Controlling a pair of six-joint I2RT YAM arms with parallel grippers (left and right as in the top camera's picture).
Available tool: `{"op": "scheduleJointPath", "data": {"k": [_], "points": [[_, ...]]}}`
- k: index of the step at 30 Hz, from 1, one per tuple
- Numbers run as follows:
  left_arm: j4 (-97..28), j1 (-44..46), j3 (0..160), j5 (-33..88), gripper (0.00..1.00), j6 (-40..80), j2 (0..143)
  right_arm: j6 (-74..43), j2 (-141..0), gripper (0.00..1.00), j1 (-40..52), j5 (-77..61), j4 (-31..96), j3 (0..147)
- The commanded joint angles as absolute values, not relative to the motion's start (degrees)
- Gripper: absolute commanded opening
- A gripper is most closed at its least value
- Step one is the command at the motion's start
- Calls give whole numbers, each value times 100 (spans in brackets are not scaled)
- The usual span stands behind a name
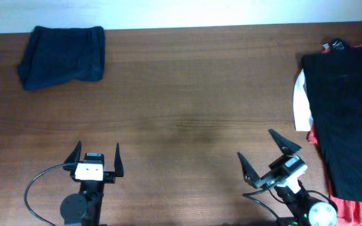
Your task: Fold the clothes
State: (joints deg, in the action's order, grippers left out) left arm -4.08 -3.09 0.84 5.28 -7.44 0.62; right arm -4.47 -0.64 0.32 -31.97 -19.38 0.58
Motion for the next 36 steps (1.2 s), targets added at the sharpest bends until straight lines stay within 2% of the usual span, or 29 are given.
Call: {"op": "scheduleJointPath", "data": {"k": [1,3,7,9,12,14,15,18,19,20,27,30,36], "points": [[-416,-344,49,489,99,-692,34,-493,-21,99,73,-1981,-2582,45],[-416,-344,49,489,99,-692,34,-403,-106,99,73,-871,-2598,292],[-416,-344,49,486,99,-692,34,172,-893,99,69,386,-2600,1017],[-416,-344,49,486,99,-692,34,486,-1793,99,62,635,-2598,1664],[-416,-344,49,486,99,-692,34,845,-3924,99,32,845,-2401,3144],[-416,-344,49,489,99,-692,34,864,-5520,99,-213,819,-1529,4652],[-416,-344,49,486,99,-692,34,869,-6724,99,-432,819,-305,5964],[-416,-344,49,486,99,-692,34,1629,-8562,99,-836,821,1831,8311],[-416,-344,49,486,99,-692,34,1881,-9360,99,-1022,821,2958,9470],[-419,-344,49,489,99,-692,34,1885,-9629,99,-1087,821,3236,9824],[-416,-344,49,489,99,-692,34,1931,-10055,99,-1326,897,3140,9979],[-419,-344,49,486,99,-692,34,1929,-10715,99,-1363,2331,3041,9979],[-416,-344,49,489,99,-692,34,1931,-11874,99,-1363,2534,2615,9979]]}}
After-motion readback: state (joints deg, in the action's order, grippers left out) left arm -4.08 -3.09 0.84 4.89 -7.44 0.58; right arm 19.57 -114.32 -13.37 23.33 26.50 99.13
